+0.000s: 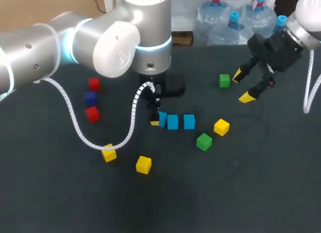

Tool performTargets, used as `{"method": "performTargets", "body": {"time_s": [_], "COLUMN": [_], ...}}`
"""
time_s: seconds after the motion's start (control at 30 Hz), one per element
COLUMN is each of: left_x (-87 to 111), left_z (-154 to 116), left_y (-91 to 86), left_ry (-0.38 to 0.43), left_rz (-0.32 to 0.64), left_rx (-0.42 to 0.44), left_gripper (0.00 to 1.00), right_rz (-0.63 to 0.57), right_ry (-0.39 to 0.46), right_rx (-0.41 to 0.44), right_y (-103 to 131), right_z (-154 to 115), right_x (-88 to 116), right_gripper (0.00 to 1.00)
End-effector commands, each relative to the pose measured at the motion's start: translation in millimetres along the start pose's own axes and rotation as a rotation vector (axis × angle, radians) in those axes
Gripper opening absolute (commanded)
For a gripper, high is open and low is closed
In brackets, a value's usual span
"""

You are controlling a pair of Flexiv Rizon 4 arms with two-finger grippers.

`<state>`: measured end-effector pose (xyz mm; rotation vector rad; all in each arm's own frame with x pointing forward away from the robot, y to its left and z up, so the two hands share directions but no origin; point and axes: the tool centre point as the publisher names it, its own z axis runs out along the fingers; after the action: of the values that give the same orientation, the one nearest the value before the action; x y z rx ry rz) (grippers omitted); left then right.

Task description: Place the blue cubes, place green cubes on the blue cubes, place the yellow cubes on the green cubes, then place the red cubes on the yellow cubes, and place purple cube on the red cubes.

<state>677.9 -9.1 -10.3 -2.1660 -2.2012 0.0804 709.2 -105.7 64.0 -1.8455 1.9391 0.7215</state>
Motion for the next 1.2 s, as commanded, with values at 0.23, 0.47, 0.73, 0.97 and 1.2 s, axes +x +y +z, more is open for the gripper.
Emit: {"method": "performTargets", "body": {"time_s": [0.23, 0.47, 0.73, 0.97, 1.2], "left_x": [4.6, 3.7, 6.0, 14.5, 15.7], "left_z": [-3.9, -0.9, 0.3, -2.1, -0.9], "left_y": [-11.8, -19.1, -26.6, -28.3, -27.7], "left_ry": [0.005, -0.004, 0.012, 0.014, 0.01], "left_rz": [-0.052, -0.085, -0.162, -0.223, -0.237], "left_rx": [0.005, 0.007, -0.017, -0.04, -0.045], "left_gripper": [0.0, 0.0, 0.0, 0.0, 0.0], "right_rz": [-0.001, -0.001, -0.001, -0.001, -0.001], "right_ry": [-0.001, -0.001, -0.001, -0.001, -0.001], "right_rx": [0.0, 0.0, 0.0, 0.0, 0.0], "right_y": [-0.3, -0.3, -0.3, -0.3, -0.3], "right_z": [0.3, 0.3, 0.3, 0.3, 0.3], "right_x": [0.1, 0.1, 0.1, 0.1, 0.1], "right_gripper": [1.0, 1.0, 1.0, 1.0, 1.0]}}
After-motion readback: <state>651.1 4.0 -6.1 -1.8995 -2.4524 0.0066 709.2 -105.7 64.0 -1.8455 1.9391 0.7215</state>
